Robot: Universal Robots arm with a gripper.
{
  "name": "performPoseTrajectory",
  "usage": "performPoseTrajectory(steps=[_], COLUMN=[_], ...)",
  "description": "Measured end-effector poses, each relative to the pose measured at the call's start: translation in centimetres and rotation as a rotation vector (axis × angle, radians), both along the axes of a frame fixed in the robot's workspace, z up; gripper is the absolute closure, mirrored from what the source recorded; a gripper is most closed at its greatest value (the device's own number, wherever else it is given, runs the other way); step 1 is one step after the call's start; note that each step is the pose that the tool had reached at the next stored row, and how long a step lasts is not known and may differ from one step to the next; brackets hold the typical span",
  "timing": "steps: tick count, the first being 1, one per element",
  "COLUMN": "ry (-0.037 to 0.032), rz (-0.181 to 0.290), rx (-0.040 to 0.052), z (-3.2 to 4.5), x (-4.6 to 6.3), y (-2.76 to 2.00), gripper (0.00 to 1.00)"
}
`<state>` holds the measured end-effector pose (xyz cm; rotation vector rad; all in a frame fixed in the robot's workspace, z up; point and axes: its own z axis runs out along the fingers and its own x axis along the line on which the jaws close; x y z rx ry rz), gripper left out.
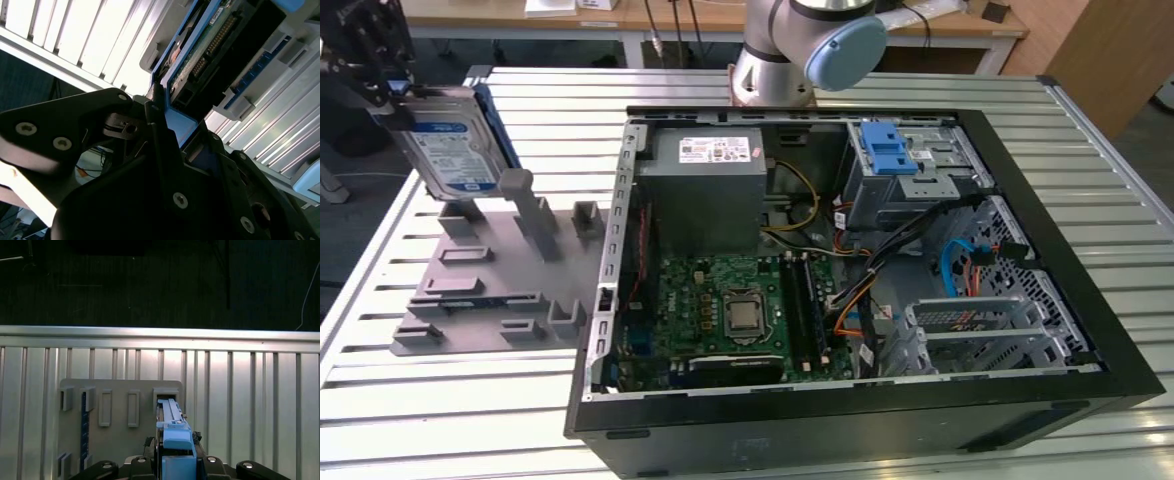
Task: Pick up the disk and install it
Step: 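Pick up the disk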
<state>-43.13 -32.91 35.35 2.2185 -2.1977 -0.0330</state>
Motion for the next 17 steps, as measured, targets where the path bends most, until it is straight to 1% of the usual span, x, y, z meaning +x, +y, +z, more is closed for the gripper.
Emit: performPoseTrajectory(steps=[17], ry=[0.0000], rz=[0.000], rx=[0.0001], z=[1.04], x=[0.00], y=[0.00], gripper=[0.64])
